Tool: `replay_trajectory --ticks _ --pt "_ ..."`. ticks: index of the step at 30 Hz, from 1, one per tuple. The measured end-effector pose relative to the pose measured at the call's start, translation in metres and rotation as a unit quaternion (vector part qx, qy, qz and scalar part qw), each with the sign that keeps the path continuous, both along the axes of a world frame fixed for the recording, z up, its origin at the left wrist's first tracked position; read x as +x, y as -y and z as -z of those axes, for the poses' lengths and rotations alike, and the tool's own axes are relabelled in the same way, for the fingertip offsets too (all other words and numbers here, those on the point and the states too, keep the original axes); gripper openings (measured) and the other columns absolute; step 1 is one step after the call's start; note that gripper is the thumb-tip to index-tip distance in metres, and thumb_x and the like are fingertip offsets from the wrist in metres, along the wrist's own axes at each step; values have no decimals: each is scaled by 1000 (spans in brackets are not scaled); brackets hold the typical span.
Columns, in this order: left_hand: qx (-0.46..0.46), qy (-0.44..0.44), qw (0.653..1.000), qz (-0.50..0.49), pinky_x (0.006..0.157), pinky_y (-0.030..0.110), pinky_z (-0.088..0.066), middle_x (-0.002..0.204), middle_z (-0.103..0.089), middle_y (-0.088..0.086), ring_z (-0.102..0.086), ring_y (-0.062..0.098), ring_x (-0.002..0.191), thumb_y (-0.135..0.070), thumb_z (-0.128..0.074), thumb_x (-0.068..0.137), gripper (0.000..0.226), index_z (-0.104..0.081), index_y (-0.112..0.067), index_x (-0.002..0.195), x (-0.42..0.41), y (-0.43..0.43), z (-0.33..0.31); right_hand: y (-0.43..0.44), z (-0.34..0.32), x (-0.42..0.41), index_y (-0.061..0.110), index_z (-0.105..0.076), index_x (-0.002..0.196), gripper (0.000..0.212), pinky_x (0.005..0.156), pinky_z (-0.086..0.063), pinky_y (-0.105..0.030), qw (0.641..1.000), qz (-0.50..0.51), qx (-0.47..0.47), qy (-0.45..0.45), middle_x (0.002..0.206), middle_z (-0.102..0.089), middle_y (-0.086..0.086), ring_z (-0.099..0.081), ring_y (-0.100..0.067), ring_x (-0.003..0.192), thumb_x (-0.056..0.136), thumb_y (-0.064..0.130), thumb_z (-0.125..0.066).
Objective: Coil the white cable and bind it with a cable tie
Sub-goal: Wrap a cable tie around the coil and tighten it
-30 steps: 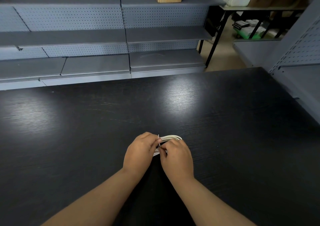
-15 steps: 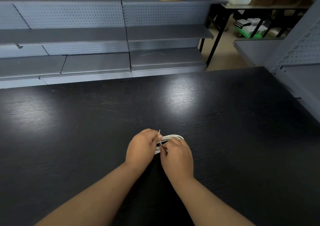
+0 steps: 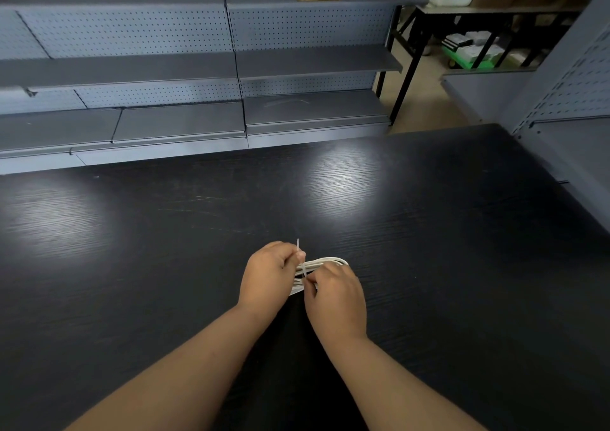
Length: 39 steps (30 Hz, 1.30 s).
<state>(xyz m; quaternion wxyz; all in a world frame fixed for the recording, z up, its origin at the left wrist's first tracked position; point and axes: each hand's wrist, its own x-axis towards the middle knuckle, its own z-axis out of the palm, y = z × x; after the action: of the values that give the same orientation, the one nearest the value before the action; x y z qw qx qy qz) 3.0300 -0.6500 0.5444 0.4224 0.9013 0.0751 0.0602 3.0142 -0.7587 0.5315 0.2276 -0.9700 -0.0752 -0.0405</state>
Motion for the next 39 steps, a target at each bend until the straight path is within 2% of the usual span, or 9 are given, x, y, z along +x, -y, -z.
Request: replay_trajectory --ticks 3,5,7,9,14,18,27,35,39 --pt "-21 -15 1000 14 66 2 -36 79 -58 -8 -52 -2 74 -13 -58 90 14 -70 -8 86 2 -1 1 0 -2 0 15 -70 68 12 61 -53 -31 1000 4 23 -8 70 -66 1 -63 -18 70 67 17 -82" --pt "-34 -20 999 20 67 4 -38 80 -60 -8 -53 -2 76 -14 -58 90 14 -70 -9 88 2 -2 1 2 -7 -1 14 -72 81 7 72 -53 -32 999 -2 44 -22 82 -69 -1 -63 -19 82 76 18 -75" --pt "-40 -20 999 22 70 9 -40 82 -61 -7 -55 0 77 -15 -57 91 14 -70 -10 88 1 -1 2 6 -9 -1 17 -71 99 16 84 -48 -26 998 -2 60 -29 99 -67 2 -59 -14 97 85 24 -67" --pt "-49 -25 998 21 72 13 -42 82 -62 -6 -57 3 80 -15 -57 91 14 -70 -11 88 1 -1 3 8 -9 -1 18 -69 105 21 88 -45 -24 997 -1 75 -30 106 -65 3 -56 -13 103 86 26 -65" --pt "-145 -50 988 21 70 5 -44 79 -67 -13 -61 -4 78 -15 -58 90 21 -67 -27 75 0 0 2 4 -9 0 16 -73 93 12 85 -45 -25 994 27 95 -36 99 -67 2 -56 -15 99 86 22 -66" --pt "-198 -64 978 23 71 4 -45 72 -68 -15 -62 -6 76 -14 -57 90 27 -67 -30 70 -3 4 -1 3 -7 0 14 -73 86 8 83 -47 -28 996 28 82 -29 93 -68 0 -58 -17 94 84 20 -68" --pt "-226 -80 970 28 57 8 -44 62 -60 -2 -53 -2 50 -4 -51 92 27 -63 -9 69 -2 5 -7 -1 0 1 17 -71 69 11 60 -52 -30 999 23 40 17 68 -66 2 -63 -18 68 67 16 -81" --pt "-214 -84 973 2 58 12 -44 59 -57 -5 -50 -1 49 -7 -51 92 30 -62 -16 66 9 5 -10 -4 -1 5 20 -71 67 13 57 -51 -28 999 28 23 5 66 -65 4 -62 -15 65 65 19 -83" --pt "-214 -93 972 0 65 21 -46 60 -56 -4 -48 -2 48 -8 -51 93 32 -61 -19 65 14 2 -13 -6 0 7 17 -72 71 8 63 -51 -28 999 37 25 -10 71 -66 2 -62 -15 71 71 21 -79"
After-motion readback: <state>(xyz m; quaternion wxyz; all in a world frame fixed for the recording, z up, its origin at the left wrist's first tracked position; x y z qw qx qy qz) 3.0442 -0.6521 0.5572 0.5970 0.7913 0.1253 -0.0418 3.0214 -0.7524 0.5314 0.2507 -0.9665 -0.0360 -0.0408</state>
